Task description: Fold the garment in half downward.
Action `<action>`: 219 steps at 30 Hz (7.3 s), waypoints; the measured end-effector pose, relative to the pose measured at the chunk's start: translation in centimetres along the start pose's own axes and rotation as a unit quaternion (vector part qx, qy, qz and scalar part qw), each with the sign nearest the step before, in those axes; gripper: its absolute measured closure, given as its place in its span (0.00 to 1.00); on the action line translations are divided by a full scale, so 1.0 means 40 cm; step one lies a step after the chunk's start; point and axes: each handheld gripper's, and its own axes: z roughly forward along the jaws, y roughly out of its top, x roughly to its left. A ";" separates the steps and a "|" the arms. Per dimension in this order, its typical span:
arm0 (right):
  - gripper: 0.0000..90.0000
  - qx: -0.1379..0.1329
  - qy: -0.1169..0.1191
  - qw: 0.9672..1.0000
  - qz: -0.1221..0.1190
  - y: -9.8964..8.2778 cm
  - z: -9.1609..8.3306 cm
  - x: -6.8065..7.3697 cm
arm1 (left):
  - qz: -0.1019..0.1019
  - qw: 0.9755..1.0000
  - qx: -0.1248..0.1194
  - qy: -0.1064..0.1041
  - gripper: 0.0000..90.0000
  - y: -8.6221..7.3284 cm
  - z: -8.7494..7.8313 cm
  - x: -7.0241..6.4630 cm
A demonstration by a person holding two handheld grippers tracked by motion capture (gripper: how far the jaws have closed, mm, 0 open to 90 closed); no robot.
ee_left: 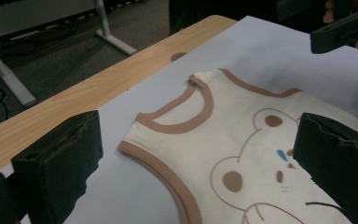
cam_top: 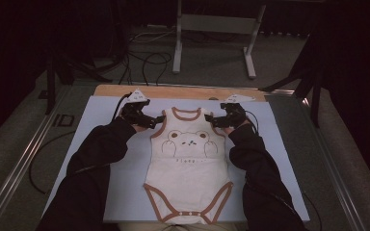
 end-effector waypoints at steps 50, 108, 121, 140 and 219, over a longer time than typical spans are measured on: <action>0.39 0.093 -0.058 0.990 0.093 -0.049 0.178 -0.112 | -0.081 0.991 0.090 0.056 0.42 -0.066 0.224 0.115; 0.98 0.142 -0.079 0.986 0.036 -0.027 0.203 -0.080 | -0.056 0.987 0.142 0.057 1.00 -0.032 0.263 0.082; 0.98 0.124 -0.081 0.989 0.026 0.000 0.167 -0.072 | -0.061 0.989 0.118 0.065 0.99 -0.012 0.222 0.082; 0.98 0.091 -0.084 0.992 0.008 0.022 0.094 -0.044 | -0.052 0.994 0.082 0.048 0.99 0.046 0.145 0.051; 0.98 -0.031 -0.035 0.998 -0.049 -0.073 -0.227 0.223 | 0.012 0.999 0.032 -0.020 0.99 0.009 -0.149 -0.217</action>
